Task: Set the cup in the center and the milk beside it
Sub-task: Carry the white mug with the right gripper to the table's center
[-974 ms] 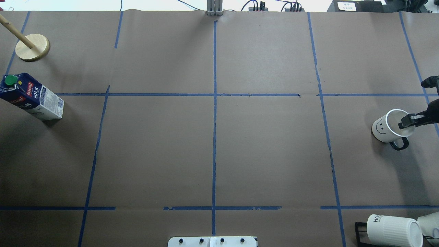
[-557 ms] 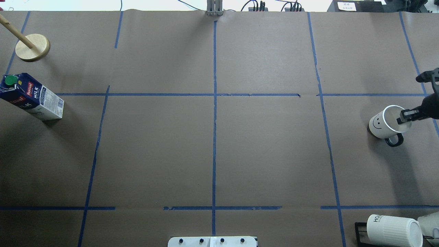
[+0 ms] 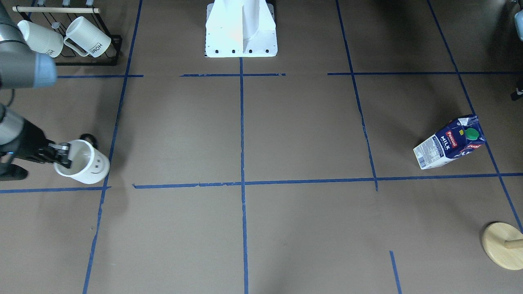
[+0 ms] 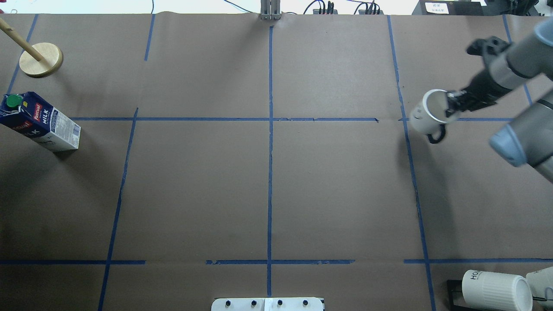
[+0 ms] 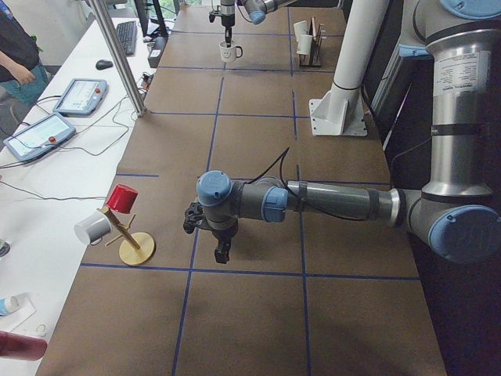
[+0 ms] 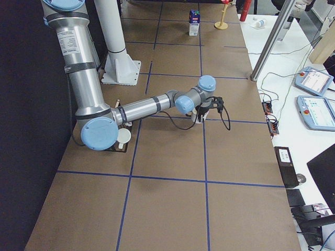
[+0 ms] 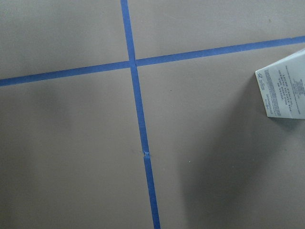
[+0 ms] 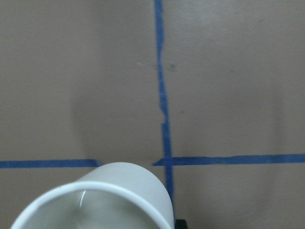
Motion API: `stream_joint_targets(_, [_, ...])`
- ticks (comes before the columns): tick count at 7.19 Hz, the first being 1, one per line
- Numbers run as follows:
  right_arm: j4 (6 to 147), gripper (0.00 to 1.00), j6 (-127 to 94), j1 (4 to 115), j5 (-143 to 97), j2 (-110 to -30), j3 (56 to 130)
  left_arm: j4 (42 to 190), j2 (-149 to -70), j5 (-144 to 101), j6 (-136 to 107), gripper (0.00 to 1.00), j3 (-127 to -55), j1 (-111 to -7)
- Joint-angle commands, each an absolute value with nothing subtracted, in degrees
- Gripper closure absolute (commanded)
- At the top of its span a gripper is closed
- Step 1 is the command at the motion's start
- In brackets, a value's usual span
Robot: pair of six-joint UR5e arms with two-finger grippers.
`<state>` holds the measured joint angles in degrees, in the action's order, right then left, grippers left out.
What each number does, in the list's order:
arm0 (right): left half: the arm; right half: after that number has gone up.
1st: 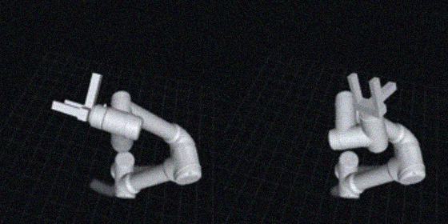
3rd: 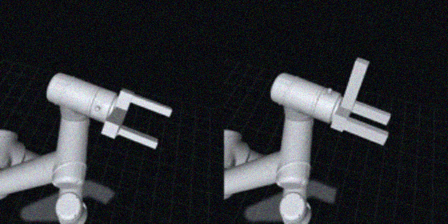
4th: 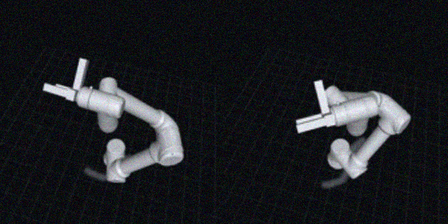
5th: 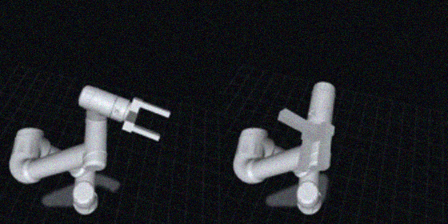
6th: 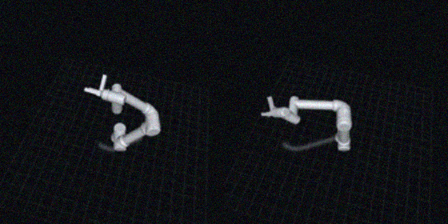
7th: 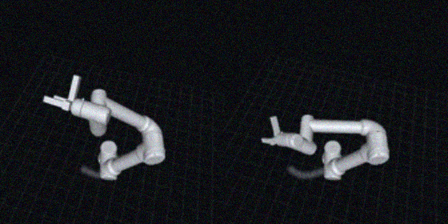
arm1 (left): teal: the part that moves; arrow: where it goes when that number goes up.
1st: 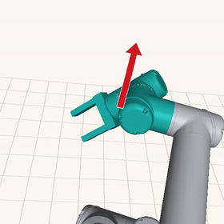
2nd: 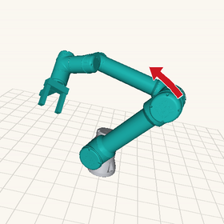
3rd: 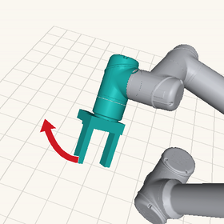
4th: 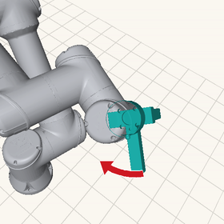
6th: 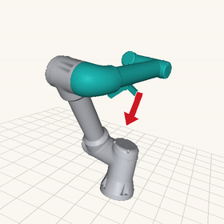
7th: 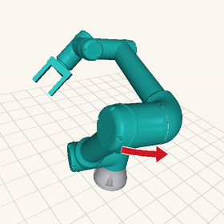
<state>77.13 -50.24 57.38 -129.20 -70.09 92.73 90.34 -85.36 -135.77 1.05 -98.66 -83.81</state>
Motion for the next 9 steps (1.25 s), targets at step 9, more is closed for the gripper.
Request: stream_joint_targets(9, [84.6,0.94,-76.5,35.9,-109.2,-43.8,80.2,90.4,-85.4,-135.8,1.1,0.0,-98.6,-83.8])
